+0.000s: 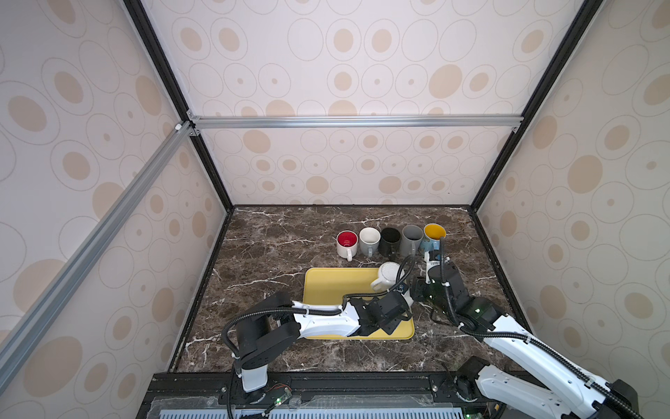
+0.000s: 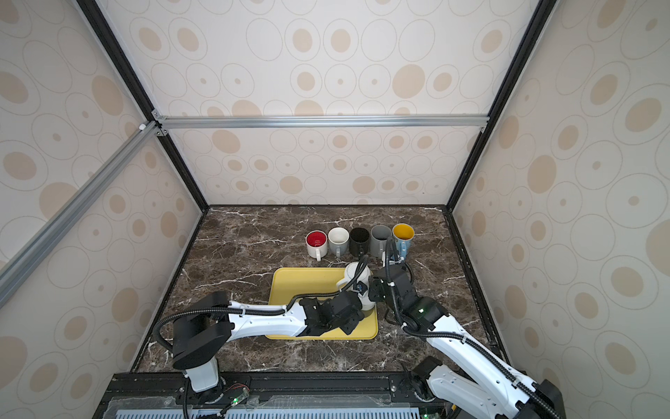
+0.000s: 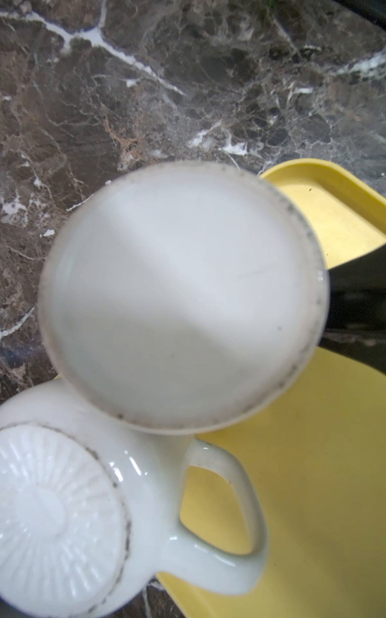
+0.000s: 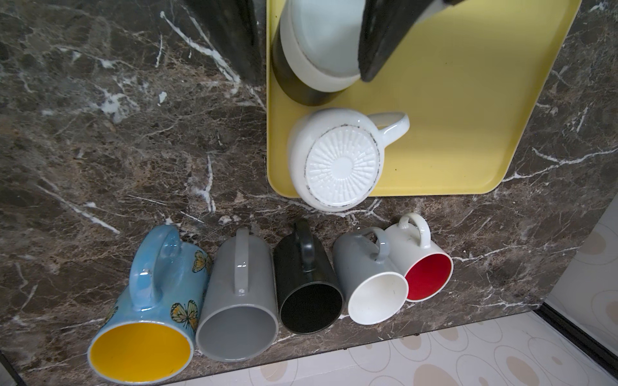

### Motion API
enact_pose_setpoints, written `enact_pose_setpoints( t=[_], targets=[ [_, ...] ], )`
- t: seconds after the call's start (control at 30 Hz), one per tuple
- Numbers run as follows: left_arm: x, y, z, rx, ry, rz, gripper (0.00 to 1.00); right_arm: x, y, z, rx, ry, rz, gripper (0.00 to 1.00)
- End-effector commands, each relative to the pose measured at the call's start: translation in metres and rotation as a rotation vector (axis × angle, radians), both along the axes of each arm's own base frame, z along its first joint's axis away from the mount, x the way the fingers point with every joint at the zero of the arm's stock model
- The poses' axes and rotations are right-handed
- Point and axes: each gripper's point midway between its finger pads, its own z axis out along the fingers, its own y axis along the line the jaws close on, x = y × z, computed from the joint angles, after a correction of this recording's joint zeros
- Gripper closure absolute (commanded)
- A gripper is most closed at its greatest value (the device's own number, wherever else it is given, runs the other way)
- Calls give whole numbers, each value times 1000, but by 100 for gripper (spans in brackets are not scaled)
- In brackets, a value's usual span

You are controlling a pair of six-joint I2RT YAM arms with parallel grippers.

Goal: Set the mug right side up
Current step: 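Lower the left gripper onto the black mug's white base and close it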

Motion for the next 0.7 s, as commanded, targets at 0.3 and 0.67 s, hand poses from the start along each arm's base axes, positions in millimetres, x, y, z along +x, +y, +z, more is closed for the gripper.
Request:
enact_pose_setpoints(
  t=[0.3,0.67],
  targets=[
    [-14,7,11,-65,37,-16,100,-2,-2,-6,12,9,-6,49],
    [-5,11,4,-17,16,27,65,-2,-2,-10,15,18,-7,50]
  ],
)
